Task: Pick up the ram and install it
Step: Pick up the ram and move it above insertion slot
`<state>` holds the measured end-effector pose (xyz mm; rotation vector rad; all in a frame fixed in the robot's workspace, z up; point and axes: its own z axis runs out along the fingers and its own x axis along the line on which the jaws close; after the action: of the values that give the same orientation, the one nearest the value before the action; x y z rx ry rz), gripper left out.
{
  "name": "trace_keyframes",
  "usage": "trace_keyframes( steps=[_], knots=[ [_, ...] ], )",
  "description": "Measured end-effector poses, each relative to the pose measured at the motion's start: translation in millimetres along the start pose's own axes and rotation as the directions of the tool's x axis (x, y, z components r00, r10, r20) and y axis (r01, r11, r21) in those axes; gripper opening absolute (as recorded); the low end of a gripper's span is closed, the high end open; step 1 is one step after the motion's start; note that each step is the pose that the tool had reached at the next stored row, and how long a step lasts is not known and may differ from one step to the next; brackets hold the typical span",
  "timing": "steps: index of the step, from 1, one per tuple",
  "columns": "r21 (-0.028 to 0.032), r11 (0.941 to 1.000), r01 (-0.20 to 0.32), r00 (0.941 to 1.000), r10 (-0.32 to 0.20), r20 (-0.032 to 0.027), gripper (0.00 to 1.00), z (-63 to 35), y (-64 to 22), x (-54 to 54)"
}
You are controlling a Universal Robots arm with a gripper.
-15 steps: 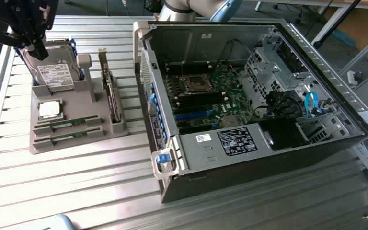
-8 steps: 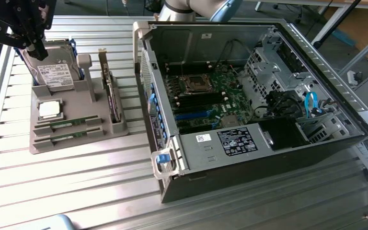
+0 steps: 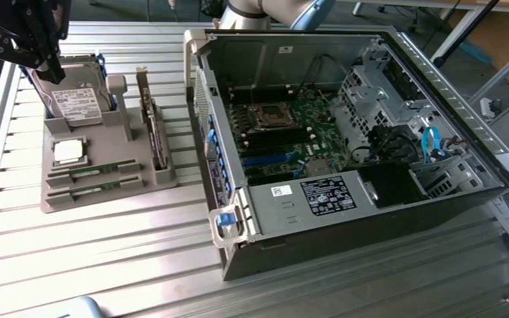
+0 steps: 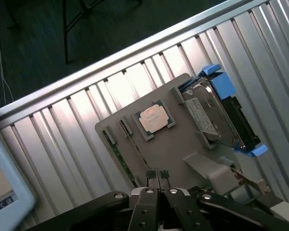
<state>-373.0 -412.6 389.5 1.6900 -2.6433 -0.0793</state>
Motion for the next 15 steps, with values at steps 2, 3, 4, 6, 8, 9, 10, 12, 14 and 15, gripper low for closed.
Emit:
trace_keyframes(
  steps=[2,3,4,6,8,9,10,12,14,15],
  knots=[
    [-0.0007,0.9996,0.027,0.9996,-0.027,-0.0012,0.10,0.0,0.0,0.0],
    [-0.0010,0.9992,0.039,0.9992,-0.039,-0.0018,0.10,0.0,0.0,0.0],
    [-0.0013,0.9986,0.053,0.9986,-0.053,-0.0023,0.10,0.0,0.0,0.0],
    [-0.0020,0.9970,0.078,0.9970,-0.078,-0.0034,0.10,0.0,0.0,0.0],
    [-0.0027,0.9947,0.103,0.9947,-0.103,-0.0044,0.10,0.0,0.0,0.0],
    [-0.0031,0.9934,0.115,0.9933,-0.115,-0.0050,0.10,0.0,0.0,0.0],
    [-0.0034,0.9918,0.128,0.9918,-0.128,-0.0054,0.10,0.0,0.0,0.0],
    [-0.0051,0.9840,0.178,0.9839,-0.178,-0.0075,0.10,0.0,0.0,0.0],
    [-0.0066,0.9750,0.222,0.9750,-0.222,-0.0093,0.10,0.0,0.0,0.0],
    [-0.0071,0.9717,0.236,0.9717,-0.236,-0.0098,0.10,0.0,0.0,0.0]
  ],
)
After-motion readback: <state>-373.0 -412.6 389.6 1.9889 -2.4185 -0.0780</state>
